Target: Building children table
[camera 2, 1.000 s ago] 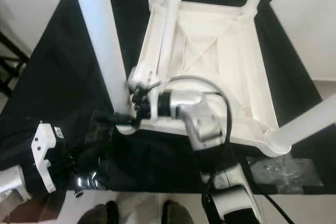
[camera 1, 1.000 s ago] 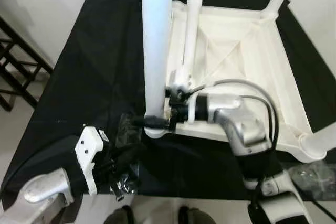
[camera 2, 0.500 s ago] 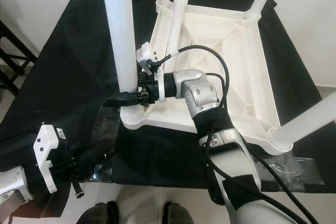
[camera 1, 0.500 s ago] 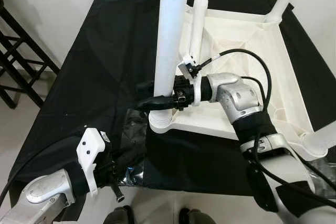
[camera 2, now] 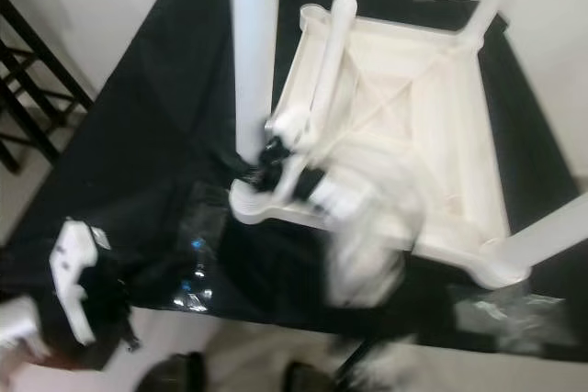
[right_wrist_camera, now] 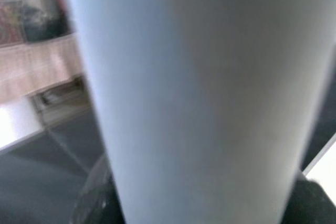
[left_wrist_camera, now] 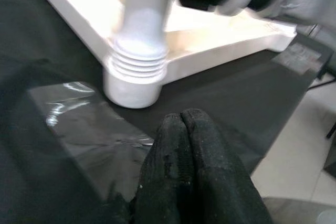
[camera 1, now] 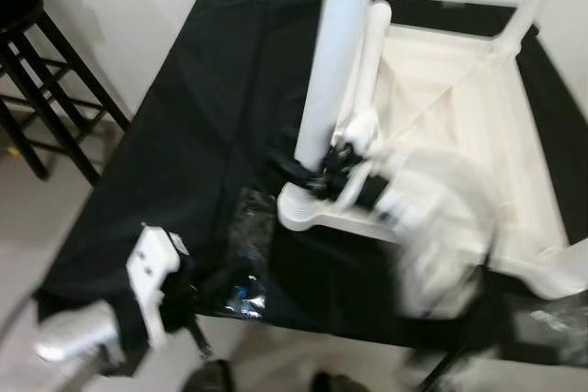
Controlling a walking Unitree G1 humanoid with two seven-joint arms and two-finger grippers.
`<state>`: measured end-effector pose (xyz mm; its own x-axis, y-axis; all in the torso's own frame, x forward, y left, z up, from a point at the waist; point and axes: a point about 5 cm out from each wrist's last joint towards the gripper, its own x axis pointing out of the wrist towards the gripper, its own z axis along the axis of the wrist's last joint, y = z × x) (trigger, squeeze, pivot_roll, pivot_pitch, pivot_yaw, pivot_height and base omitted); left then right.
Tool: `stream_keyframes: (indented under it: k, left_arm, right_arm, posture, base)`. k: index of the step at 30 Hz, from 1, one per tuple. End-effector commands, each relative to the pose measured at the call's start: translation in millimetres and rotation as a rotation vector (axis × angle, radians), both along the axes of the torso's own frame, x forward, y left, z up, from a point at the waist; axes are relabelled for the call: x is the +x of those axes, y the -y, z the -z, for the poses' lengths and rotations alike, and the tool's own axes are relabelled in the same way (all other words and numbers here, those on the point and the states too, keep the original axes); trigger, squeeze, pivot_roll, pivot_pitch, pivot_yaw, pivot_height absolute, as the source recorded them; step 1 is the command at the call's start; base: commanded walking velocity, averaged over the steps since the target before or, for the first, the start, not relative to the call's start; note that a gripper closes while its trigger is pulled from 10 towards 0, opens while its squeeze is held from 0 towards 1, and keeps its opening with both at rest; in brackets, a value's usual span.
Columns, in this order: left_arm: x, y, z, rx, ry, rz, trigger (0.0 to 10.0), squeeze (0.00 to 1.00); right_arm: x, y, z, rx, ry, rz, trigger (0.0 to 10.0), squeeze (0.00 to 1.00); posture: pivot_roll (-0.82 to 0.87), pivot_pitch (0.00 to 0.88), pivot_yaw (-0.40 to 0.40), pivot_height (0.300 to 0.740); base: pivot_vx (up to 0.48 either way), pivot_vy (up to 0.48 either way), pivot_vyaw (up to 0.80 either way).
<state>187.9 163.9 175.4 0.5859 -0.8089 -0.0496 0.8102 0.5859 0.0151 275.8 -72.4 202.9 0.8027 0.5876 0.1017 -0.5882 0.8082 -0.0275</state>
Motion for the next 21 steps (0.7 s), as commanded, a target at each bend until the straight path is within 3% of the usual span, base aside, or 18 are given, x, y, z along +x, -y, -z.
stream_keyframes:
  k: [1,6,7,8,9,10,11,13,15,17,18,19,21]
  left_arm:
    - [-1.4,-0.4,1,0.005,-0.018,0.017,10.0,0.0]
    - [-1.5,0.6,1,0.006,-0.016,0.014,10.0,0.0]
    - [-1.5,0.7,1,0.008,-0.009,0.003,10.0,0.0]
    - [-1.6,0.7,1,0.008,-0.003,-0.006,10.0,0.0]
    - [-1.3,1.0,1,0.008,0.001,-0.011,10.0,0.0]
    - [-1.3,1.0,1,0.008,0.001,-0.011,10.0,0.0]
    - [-0.9,1.4,1,0.008,0.003,-0.012,10.0,0.0]
    - [-0.9,1.4,1,0.008,0.003,-0.012,10.0,0.0]
    - [0.1,2.7,1,0.004,0.0,-0.006,10.0,0.0]
    - [0.8,3.3,2,0.001,-0.004,-0.001,10.0,0.0]
    - [1.0,3.4,2,0.0,-0.005,0.001,10.0,0.0]
    - [1.3,3.5,2,0.0,-0.005,0.001,10.0,0.0]
    - [1.7,3.7,2,0.0,-0.006,0.001,10.0,0.0]
  right_arm:
    - [-16.8,-13.4,57,-0.002,-0.314,0.023,0.0,0.0]
    - [-6.4,-12.2,52,-0.006,-0.282,0.015,0.0,0.0]
    - [-5.2,-15.8,51,0.003,-0.287,-0.024,10.0,0.0]
    - [-7.0,-19.1,51,0.003,-0.3,-0.05,10.0,0.0]
    - [-7.7,-20.9,49,0.021,-0.304,-0.105,10.0,0.68]
    - [-7.7,-20.9,49,0.021,-0.304,-0.105,10.0,0.68]
    - [-8.5,-22.4,45,0.041,-0.307,-0.199,10.0,1.0]
    - [-8.5,-22.4,45,0.041,-0.307,-0.199,10.0,1.0]
    - [-3.4,-14.5,30,0.014,-0.223,-0.383,10.0,1.0]
    - [7.0,-1.1,14,-0.051,-0.134,-0.488,10.0,1.0]
    - [15.0,5.4,9,-0.069,-0.115,-0.528,10.0,0.65]
    - [22.1,9.5,6,-0.091,-0.098,-0.557,10.0,0.0]
    - [32.8,14.3,4,-0.129,-0.095,-0.625,10.0,0.0]
  posture:
    - [0.09,0.248,-0.029,0.74]
    - [0.1,0.247,-0.042,0.74]
    - [0.1,0.249,-0.043,0.74]
    - [0.1,0.247,-0.043,0.74]
    - [0.1,0.244,-0.044,0.74]
    - [0.1,0.244,-0.044,0.74]
    - [0.1,0.243,-0.044,0.74]
    - [0.1,0.243,-0.044,0.74]
    - [0.09,0.232,-0.04,0.74]
    - [0.1,0.229,-0.041,0.74]
    - [0.1,0.229,-0.041,0.74]
    - [0.09,0.221,-0.042,0.74]
    - [0.1,0.22,-0.042,0.74]
  base:
    - [0.0,0.0,0.0]
    - [0.0,0.0,0.0]
    - [0.0,0.0,0.0]
    - [0.0,0.0,0.0]
    - [0.0,0.0,0.0]
    - [0.0,0.0,0.0]
    - [0.0,0.0,0.0]
    - [0.0,0.0,0.0]
    - [0.0,0.0,0.0]
    - [0.0,0.0,0.0]
    - [0.0,0.0,0.0]
    - [0.0,0.0,0.0]
    - [0.0,0.0,0.0]
